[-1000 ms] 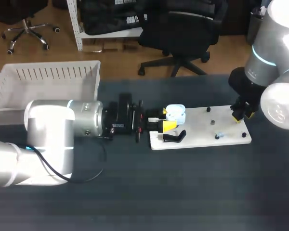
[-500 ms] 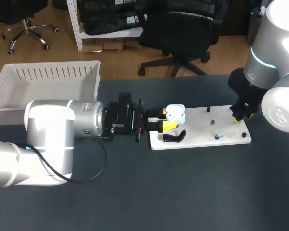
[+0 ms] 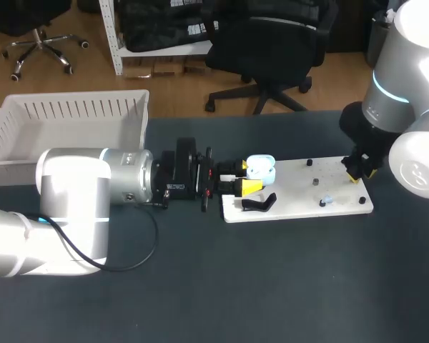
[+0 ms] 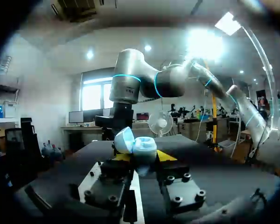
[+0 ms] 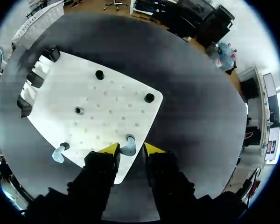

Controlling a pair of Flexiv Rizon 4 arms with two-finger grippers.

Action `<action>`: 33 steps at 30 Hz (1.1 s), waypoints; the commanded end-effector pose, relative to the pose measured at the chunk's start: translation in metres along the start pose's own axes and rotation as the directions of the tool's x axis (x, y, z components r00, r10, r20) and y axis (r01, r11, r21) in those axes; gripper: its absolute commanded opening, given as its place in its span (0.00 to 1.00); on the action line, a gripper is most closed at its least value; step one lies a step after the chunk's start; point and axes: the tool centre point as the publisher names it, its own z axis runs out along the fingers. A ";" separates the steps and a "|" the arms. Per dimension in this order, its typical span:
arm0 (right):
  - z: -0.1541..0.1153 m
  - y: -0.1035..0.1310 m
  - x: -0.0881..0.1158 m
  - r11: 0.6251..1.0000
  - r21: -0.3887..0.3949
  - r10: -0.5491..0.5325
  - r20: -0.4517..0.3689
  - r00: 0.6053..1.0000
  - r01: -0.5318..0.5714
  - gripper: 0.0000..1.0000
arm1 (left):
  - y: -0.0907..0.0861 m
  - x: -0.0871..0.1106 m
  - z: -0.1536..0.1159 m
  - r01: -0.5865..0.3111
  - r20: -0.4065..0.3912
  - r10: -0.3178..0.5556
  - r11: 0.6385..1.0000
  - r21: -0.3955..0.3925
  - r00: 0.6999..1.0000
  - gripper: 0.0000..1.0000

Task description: Pick up each earbud case from the left stands, insert the matching earbuds, close the lid, and place the case in the box.

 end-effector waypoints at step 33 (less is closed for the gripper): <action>-0.098 0.053 0.007 0.992 0.116 0.044 0.030 0.999 -0.047 0.00 | -0.002 0.001 0.000 -0.004 0.003 0.004 1.000 -0.008 1.000 0.00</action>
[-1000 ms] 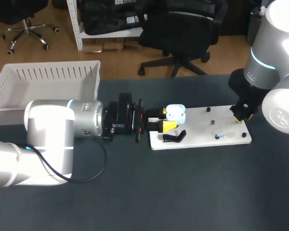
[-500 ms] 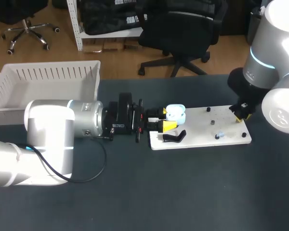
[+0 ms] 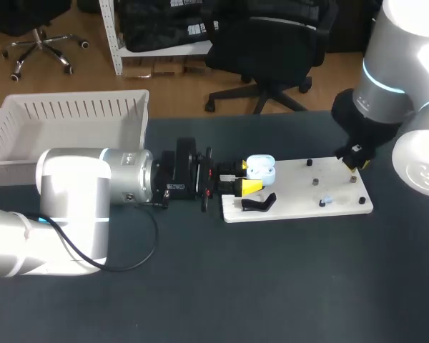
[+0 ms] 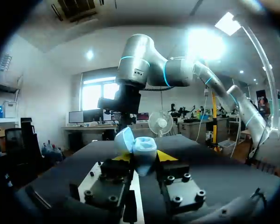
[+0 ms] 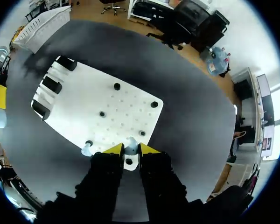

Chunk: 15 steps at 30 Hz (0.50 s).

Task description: Pick up each earbud case from the left stands, insert the matching earbuds, close the lid, and place the case in the box.

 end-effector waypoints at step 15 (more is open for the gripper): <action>-0.141 0.134 0.003 0.985 0.029 0.172 -0.080 0.982 -0.170 0.00 | -0.002 0.001 0.000 -0.004 0.003 0.004 1.000 -0.008 1.000 0.00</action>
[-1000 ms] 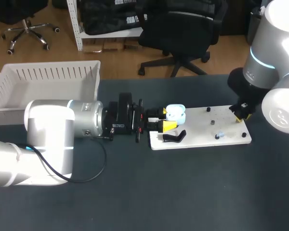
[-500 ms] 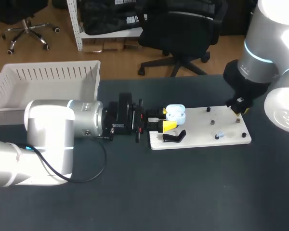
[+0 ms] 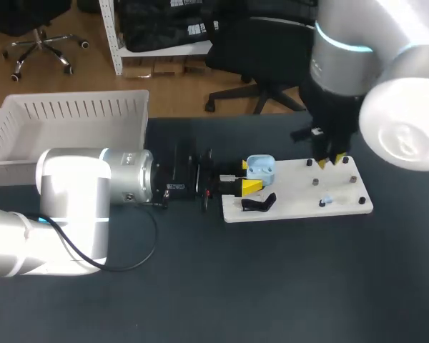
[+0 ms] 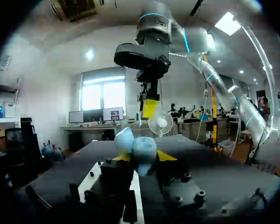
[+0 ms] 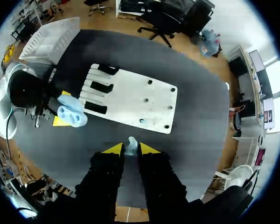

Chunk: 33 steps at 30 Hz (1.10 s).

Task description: Pick up each earbud case from the left stands, insert the matching earbuds, close the lid, and place the case in the box.

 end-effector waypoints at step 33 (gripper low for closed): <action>-0.017 0.071 -0.025 0.776 0.099 0.624 0.017 0.781 -0.623 0.00 | -0.002 0.001 0.000 -0.004 0.003 0.004 1.000 -0.008 1.000 0.00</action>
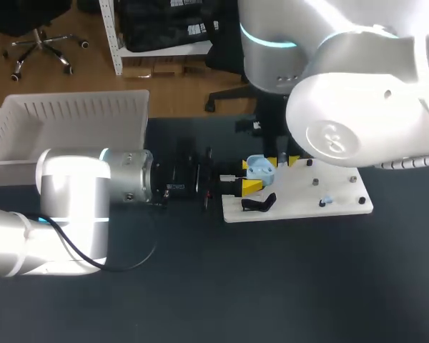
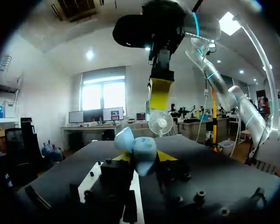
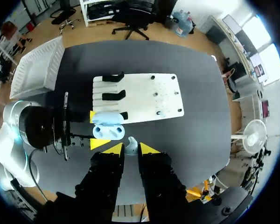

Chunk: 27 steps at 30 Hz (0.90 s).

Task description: Pick up each earbud case from the left stands, insert the matching earbuds, close the lid, and place the case in the box.

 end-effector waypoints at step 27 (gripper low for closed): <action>-0.001 0.016 -0.009 0.893 0.043 0.450 -0.063 0.891 -0.448 0.00 | -0.002 0.001 0.000 -0.004 0.003 0.004 1.000 -0.008 1.000 0.00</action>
